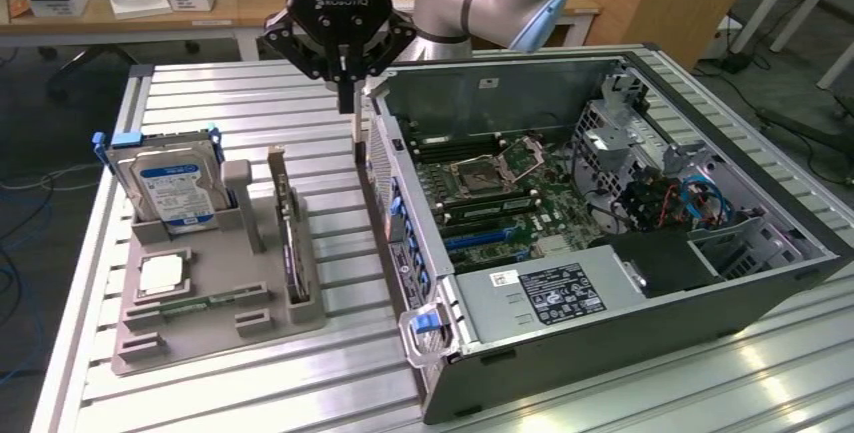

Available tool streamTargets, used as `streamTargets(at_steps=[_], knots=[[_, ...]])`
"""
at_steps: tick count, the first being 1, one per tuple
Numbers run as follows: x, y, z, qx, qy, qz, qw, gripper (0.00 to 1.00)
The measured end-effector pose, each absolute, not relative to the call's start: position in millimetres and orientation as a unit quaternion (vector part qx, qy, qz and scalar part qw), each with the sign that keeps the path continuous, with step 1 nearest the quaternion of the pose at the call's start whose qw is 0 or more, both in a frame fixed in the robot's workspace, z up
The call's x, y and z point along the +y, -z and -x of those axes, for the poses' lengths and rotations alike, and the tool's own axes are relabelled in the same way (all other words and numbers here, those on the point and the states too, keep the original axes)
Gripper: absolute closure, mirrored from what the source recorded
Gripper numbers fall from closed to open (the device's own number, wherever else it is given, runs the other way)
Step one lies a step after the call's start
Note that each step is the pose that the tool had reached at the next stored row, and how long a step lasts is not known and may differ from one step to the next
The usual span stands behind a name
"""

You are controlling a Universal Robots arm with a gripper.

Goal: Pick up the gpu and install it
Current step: 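Reach for the gpu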

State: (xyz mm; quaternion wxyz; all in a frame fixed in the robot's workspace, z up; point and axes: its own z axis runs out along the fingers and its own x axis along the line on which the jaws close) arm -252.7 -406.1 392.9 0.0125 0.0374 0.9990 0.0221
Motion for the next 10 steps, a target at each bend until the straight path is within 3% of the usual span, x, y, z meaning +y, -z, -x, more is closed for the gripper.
streamTargets(at_steps=[10], knots=[[-406.6, -392.8, 260.5, 0.999, -0.022, -0.037, 0.012, 0.90]])
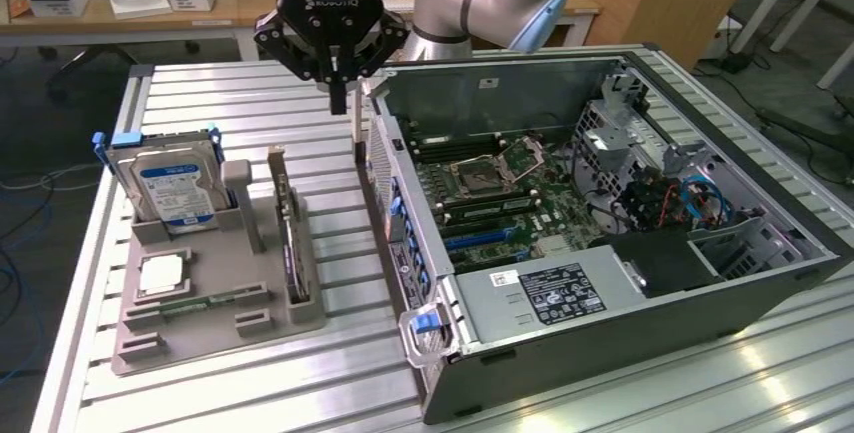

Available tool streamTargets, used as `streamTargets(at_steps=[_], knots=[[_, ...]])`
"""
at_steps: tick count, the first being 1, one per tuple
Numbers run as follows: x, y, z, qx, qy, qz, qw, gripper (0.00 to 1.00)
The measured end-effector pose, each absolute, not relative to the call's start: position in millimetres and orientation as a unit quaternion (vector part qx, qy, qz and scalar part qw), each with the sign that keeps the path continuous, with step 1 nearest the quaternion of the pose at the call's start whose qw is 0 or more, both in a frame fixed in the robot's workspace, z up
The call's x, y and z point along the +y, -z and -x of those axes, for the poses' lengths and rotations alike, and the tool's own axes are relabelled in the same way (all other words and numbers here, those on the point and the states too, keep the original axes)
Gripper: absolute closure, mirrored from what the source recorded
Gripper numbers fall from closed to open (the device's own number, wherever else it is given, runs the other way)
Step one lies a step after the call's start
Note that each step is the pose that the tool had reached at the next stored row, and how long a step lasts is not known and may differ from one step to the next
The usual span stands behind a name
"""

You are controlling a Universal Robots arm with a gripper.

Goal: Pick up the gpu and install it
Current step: 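Reach for the gpu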

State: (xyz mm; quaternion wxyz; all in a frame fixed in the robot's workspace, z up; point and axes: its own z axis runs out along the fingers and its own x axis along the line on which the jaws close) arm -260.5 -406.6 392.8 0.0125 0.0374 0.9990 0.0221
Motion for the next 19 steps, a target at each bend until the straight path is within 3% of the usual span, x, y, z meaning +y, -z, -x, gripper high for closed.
streamTargets(at_steps=[19], knots=[[-407.4, -392.5, 274.4, 0.999, -0.022, -0.037, 0.013, 0.90]])
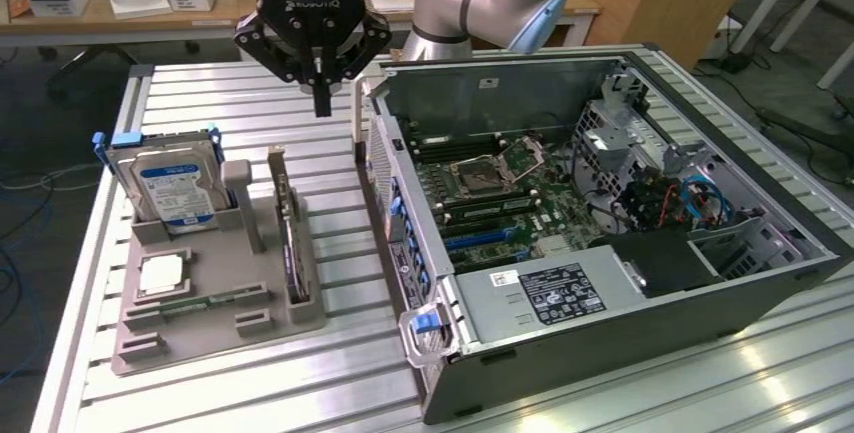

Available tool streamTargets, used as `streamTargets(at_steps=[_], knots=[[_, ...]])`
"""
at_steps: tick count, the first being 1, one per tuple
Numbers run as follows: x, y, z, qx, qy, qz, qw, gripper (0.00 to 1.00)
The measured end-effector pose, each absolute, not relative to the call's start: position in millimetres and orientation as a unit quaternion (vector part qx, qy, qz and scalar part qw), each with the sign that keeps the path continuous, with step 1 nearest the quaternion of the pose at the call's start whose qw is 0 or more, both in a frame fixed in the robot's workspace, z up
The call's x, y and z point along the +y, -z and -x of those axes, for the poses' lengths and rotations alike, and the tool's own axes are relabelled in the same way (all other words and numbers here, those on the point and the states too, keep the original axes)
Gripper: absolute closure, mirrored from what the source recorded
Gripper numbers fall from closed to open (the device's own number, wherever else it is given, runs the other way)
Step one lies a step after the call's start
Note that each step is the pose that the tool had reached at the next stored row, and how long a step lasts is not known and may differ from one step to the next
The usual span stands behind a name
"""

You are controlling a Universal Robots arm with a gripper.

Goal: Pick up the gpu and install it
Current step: 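Reach for the gpu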

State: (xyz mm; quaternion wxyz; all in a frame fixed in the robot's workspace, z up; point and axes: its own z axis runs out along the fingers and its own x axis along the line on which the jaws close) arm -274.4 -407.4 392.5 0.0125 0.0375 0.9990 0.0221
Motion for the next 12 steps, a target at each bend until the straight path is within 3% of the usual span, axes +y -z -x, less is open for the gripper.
streamTargets(at_steps=[12], knots=[[-407.8, -392.3, 282.8, 0.999, -0.022, -0.037, 0.012, 0.90]])
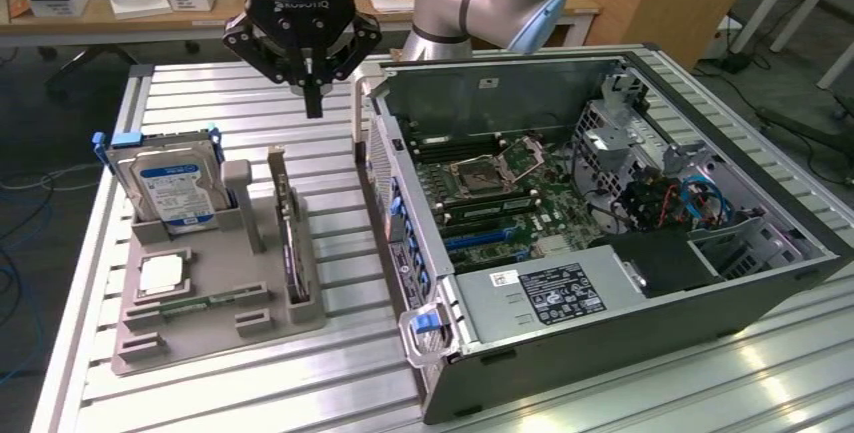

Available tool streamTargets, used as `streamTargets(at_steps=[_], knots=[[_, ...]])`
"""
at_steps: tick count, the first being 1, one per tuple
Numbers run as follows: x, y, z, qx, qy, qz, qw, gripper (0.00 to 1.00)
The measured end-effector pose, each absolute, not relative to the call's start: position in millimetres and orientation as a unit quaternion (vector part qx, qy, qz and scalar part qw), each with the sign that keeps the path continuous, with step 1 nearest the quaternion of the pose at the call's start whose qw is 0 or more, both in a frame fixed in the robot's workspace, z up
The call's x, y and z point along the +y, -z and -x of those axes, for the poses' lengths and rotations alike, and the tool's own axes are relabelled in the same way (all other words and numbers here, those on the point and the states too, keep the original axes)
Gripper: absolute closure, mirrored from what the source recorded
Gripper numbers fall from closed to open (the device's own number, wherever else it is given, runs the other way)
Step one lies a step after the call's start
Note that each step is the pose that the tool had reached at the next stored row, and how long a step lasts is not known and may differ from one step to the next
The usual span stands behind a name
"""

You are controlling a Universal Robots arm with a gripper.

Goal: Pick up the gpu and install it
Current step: 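Reach for the gpu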

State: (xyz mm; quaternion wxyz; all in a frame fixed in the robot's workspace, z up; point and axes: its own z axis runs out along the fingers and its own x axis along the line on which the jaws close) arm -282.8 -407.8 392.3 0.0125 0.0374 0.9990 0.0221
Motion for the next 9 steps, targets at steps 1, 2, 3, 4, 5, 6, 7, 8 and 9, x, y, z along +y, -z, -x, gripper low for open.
streamTargets(at_steps=[1, 2, 3, 4, 5, 6, 7, 8, 9], knots=[[-407.8, -392.3, 283.5, 0.999, -0.022, -0.037, 0.012, 0.90], [-407.9, -392.3, 284.3, 0.999, -0.022, -0.037, 0.012, 0.90], [-407.9, -392.3, 285.0, 0.999, -0.022, -0.037, 0.012, 0.90], [-408.0, -392.3, 285.7, 0.999, -0.022, -0.037, 0.012, 0.90], [-408.0, -392.3, 286.3, 0.999, -0.022, -0.037, 0.012, 0.90], [-408.0, -392.3, 287.1, 0.999, -0.022, -0.037, 0.012, 0.90], [-408.1, -392.2, 287.8, 0.999, -0.022, -0.037, 0.012, 0.90], [-408.1, -392.2, 288.5, 0.999, -0.022, -0.037, 0.012, 0.90], [-408.2, -392.2, 289.2, 0.999, -0.022, -0.037, 0.013, 0.90]])
